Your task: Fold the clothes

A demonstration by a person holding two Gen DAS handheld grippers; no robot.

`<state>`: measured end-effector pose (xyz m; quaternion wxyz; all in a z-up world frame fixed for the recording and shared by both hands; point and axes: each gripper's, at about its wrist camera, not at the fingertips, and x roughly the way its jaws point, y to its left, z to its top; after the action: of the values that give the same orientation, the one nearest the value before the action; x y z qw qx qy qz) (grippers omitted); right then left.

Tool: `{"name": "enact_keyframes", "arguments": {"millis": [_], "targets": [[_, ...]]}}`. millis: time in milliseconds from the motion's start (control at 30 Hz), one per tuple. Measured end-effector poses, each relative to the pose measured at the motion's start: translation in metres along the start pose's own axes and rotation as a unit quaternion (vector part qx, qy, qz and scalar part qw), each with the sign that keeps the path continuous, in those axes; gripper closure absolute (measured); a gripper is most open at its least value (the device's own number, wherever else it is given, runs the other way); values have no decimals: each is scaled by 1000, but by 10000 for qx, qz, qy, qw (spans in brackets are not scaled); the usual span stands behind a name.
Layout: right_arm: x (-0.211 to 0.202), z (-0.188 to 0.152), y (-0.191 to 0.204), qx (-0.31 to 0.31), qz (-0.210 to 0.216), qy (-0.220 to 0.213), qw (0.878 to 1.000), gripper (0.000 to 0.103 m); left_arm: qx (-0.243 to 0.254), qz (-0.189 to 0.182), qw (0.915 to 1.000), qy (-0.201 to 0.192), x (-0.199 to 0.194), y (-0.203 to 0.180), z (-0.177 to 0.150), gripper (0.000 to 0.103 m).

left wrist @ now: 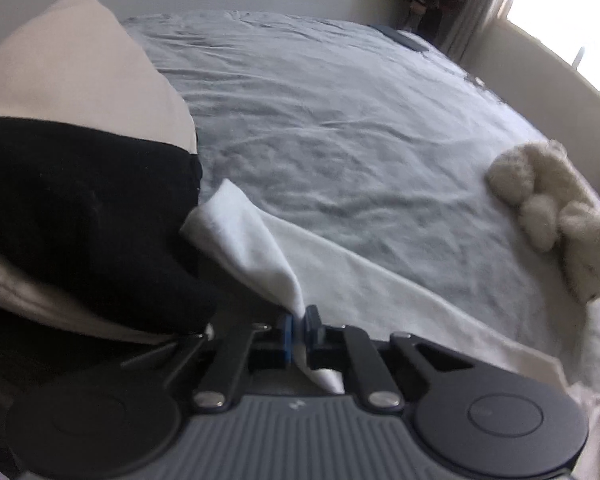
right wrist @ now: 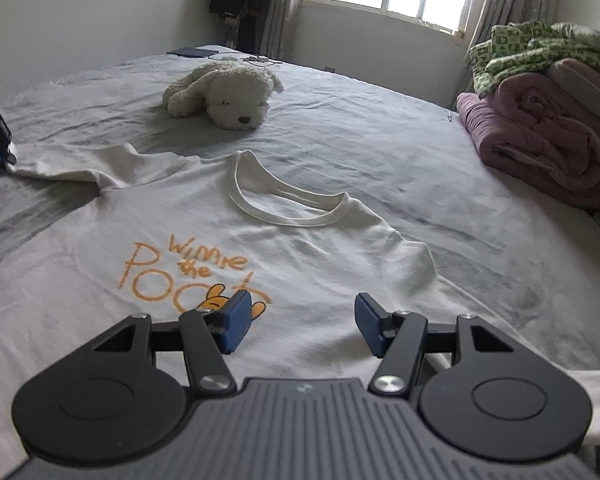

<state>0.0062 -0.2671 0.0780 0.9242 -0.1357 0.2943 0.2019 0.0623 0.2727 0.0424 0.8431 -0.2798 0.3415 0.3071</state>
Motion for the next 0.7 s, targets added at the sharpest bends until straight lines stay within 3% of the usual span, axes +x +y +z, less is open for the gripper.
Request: {"name": "enact_keyframes", "arguments": {"millis": [133, 267, 433, 567, 700], "targets": [[-2, 1, -2, 199, 218, -30, 9996, 49, -399, -417, 9979, -287, -15, 8, 10, 98], [1, 0, 3, 217, 349, 23, 9992, 49, -545, -474, 9958, -564, -24, 13, 16, 98], [12, -6, 10, 177, 414, 306, 9985, 49, -692, -367, 9966, -272, -11, 16, 12, 98], [18, -10, 12, 184, 438, 466, 9978, 49, -653, -487, 9958, -415, -14, 14, 15, 98], [15, -9, 8, 341, 503, 425, 9972, 49, -520, -835, 9930, -655, -22, 8, 15, 98]]}}
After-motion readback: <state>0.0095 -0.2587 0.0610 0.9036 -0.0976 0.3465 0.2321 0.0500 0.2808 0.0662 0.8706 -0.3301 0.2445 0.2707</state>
